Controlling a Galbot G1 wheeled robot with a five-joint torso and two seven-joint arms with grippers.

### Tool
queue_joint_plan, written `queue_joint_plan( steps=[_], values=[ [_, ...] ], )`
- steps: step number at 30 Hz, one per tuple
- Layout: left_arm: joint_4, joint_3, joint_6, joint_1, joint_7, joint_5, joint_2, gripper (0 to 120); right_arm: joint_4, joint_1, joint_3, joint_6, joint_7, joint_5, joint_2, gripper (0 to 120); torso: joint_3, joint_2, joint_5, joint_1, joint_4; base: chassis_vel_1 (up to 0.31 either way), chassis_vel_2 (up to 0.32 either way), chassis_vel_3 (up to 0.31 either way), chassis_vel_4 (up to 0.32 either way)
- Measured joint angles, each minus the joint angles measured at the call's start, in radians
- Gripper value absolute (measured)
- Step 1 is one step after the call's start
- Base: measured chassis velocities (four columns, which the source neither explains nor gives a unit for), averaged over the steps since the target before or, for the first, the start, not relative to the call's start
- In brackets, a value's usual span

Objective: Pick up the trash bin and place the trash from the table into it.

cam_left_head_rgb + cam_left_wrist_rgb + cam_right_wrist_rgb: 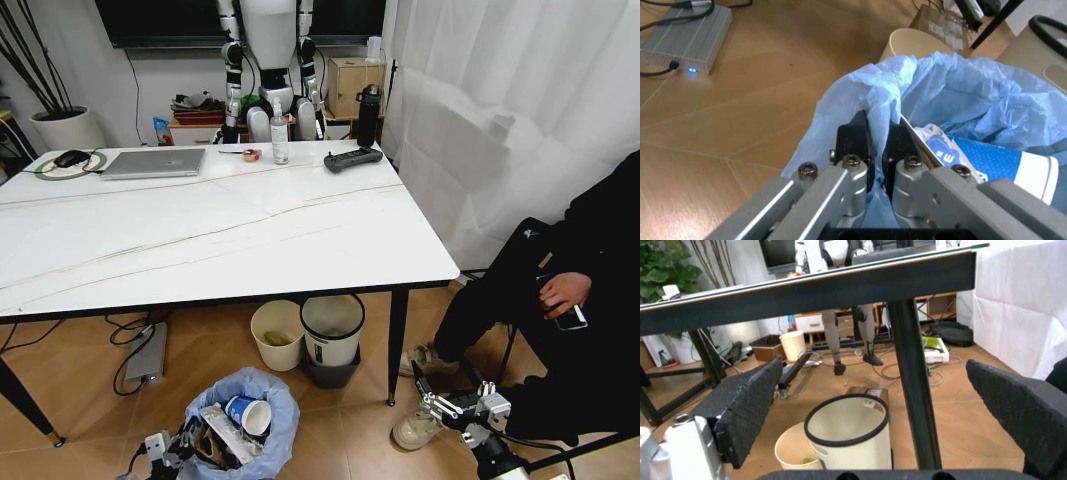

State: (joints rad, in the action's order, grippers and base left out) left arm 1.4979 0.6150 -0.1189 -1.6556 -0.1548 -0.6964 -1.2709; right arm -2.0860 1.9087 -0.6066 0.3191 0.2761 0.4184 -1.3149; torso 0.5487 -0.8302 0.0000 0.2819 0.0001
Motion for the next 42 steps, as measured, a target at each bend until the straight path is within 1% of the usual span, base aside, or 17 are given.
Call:
queue_joint_plan(
  steps=[10,16,26,42],
  values=[
    [-0.024,0.001,0.000,0.013,0.000,0.002,-0.005,0,0.000,0.000,0.000,0.000,0.000,0.000,0.000,100,-0.022,0.041,0.0000,-0.019,0.0000,0.000,0.000,0.000,0.000],
    [-0.036,0.000,0.002,0.026,-0.001,0.001,-0.005,0,0.000,0.000,0.000,0.000,0.000,0.000,0.000,100,-0.041,0.073,0.0000,-0.032,0.0000,0.000,0.000,0.000,0.000],
    [-0.054,-0.003,0.002,0.039,-0.004,0.005,-0.006,0,0.000,0.000,0.000,0.000,0.000,0.000,0.000,100,-0.065,0.113,0.0000,-0.048,0.0000,0.000,0.000,0.000,0.000],
    [-0.108,-0.003,-0.007,0.068,-0.007,0.016,-0.007,0,0.000,0.000,0.000,0.000,0.000,0.000,0.000,100,-0.106,0.182,0.0000,-0.076,0.0000,0.000,0.000,0.000,0.000]
  ],
)
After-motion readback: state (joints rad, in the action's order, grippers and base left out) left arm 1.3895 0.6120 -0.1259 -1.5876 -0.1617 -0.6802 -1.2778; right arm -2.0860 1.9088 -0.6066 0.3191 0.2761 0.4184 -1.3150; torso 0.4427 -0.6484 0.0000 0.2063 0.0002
